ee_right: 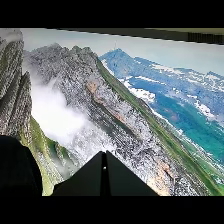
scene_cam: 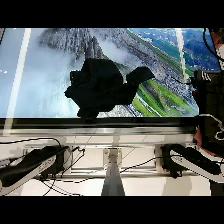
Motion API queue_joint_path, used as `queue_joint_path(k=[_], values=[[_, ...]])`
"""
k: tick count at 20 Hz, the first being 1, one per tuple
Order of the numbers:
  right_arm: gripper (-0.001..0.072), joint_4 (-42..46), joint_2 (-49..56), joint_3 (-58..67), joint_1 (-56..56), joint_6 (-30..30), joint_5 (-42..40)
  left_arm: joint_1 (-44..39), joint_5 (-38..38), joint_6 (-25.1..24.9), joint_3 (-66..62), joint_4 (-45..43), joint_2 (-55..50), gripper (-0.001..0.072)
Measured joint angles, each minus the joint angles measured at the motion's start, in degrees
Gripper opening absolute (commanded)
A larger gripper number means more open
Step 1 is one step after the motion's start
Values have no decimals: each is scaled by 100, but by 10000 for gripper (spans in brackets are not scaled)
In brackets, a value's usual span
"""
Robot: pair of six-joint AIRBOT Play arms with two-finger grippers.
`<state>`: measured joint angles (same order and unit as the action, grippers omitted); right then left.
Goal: Fold the clothes and pants, and hang the long-sleeved shirts on hangers.
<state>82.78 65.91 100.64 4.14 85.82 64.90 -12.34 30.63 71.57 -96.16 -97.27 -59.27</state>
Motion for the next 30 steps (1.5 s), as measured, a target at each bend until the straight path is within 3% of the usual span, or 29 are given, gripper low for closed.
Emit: queue_joint_path(k=[9, 14, 17, 22, 23, 25, 30], values=[[23, -42, 0, 0, 0, 0, 7, 0, 0, 0, 0, 0, 0, 694], [23, -695, 109, -216, 103, 79, 232, 0, 0, 2, 0, 0, 0, 694], [23, -1023, 323, -796, 597, -479, 835, 0, 0, 2, 0, 0, 0, 694], [25, -1108, 802, -2334, 2175, -2197, 1165, 0, 0, 2, 0, 0, 0, 694], [74, -1062, 914, -2594, 2542, -2555, 1027, 0, 0, 2, 0, 0, 0, 694], [347, -918, 1141, -2977, 3169, -3152, 603, 0, 0, 0, 0, 0, 0, 694], [369, -695, 1661, -3348, 4236, -3928, -424, 0, 0, 2, 0, 0, 0, 694]])
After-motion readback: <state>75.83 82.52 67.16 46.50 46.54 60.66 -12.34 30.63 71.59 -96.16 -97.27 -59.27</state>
